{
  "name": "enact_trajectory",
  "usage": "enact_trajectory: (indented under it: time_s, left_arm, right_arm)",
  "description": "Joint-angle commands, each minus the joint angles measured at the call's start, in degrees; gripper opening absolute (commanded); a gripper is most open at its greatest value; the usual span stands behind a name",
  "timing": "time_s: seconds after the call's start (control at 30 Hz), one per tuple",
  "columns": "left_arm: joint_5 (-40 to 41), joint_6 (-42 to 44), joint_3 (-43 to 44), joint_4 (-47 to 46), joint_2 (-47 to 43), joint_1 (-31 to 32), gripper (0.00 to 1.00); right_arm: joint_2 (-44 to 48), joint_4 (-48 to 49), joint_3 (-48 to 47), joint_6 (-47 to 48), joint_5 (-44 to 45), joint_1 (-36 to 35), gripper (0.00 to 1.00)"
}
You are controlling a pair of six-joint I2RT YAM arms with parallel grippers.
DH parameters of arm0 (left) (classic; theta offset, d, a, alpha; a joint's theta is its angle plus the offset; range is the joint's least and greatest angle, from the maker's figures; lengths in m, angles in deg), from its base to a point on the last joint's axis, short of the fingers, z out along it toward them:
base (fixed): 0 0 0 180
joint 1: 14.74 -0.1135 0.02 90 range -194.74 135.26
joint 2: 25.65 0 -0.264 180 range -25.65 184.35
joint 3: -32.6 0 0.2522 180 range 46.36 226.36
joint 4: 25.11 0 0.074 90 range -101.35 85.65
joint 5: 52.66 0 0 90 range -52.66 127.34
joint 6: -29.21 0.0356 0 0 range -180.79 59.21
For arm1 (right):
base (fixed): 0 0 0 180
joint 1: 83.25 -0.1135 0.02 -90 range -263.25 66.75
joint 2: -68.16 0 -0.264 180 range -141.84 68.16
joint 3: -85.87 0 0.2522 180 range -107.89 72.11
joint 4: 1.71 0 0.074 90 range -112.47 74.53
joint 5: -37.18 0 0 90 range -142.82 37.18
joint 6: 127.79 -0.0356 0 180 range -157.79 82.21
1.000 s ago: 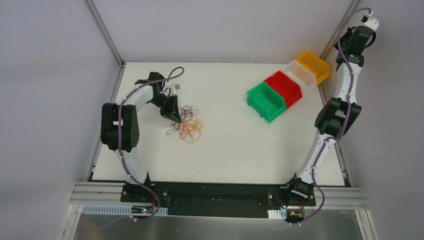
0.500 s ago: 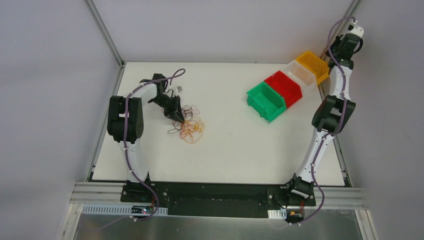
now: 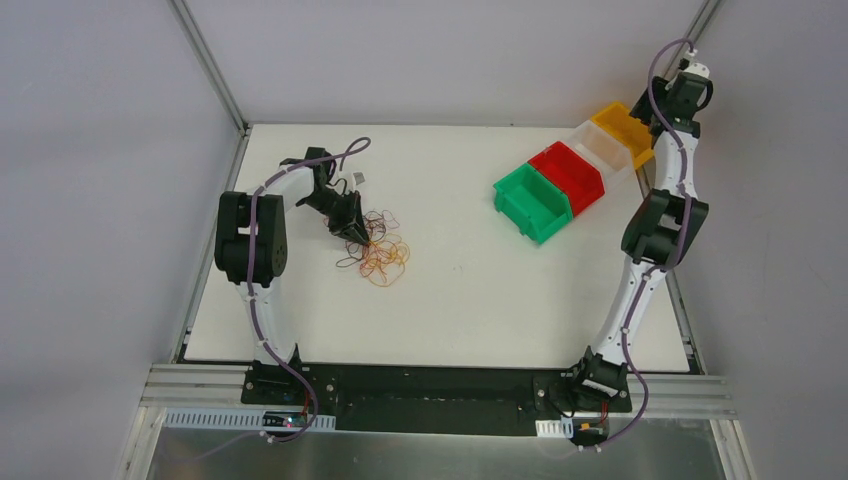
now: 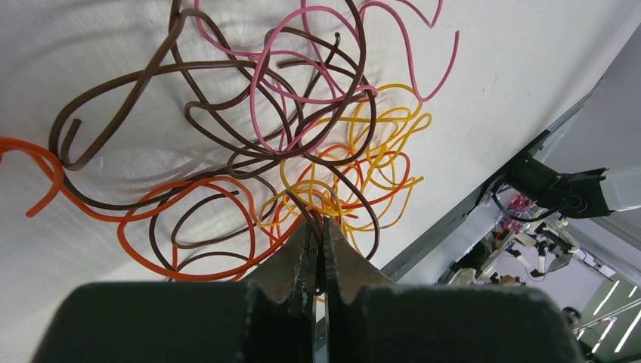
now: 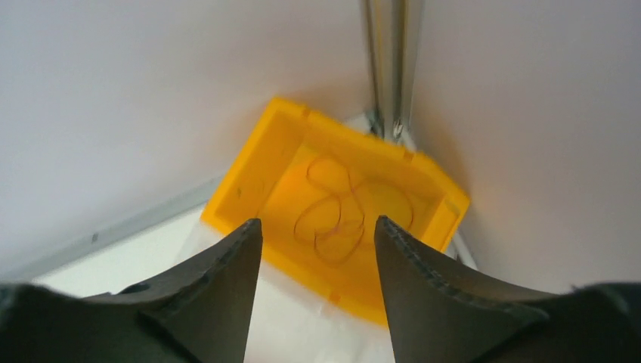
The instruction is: Untangle the cables
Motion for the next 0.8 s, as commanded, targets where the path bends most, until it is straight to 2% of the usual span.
enact_trajectory:
  time_s: [0.0,0.13,0.2,0.3,0.37,0.5,0.63,0.77]
  left_arm:
    - [-1.88,-0.06,0.09,1.12,-1.09,-0.22,0.0]
    - [-2.89,-0.51,-0.93,0.42,-0.25,-1.01,0.0]
    - [-3.31,-1.6,-1.98,-0.76,-0.26,-1.78,0.0]
    - [-6.28,-3.34,-3.51,-2.87,-0.69,-2.9,0.0]
    - [-9.54,-4.03,-4.06,-4.0,-1.13,-3.33,0.0]
    - [-8.75,-3.36,-5.16,-4.9,-2.65,-3.37,0.0]
    - [-8.73,-3.44,-6.22,-5.27,-2.04,-3.38,0.0]
    - [-8.52,-3.2,-7.09,-5.77,-1.68,-3.37,0.0]
  right_arm:
    - [16.07,-13.21,4.34,1.53,-12.57,-1.8,0.64]
    - [27.0,-30.66,14.64,1.15,-29.75,-7.3,0.72]
    - [30.36,-38.25,18.81,3.89,-31.77,-13.26,0.72]
    - [32.77,-43.63,23.51,5.54,-31.89,-22.06,0.71]
    - [33.07,-44.08,26.11,3.94,-34.02,-26.97,0.69]
    - [31.24,-38.93,28.74,0.14,-32.09,-36.04,0.67]
    - [24.29,-33.04,25.94,-3.12,-28.11,-43.89,0.68]
    - [15.2,-32.67,18.7,-2.75,-25.98,-50.48,0.73]
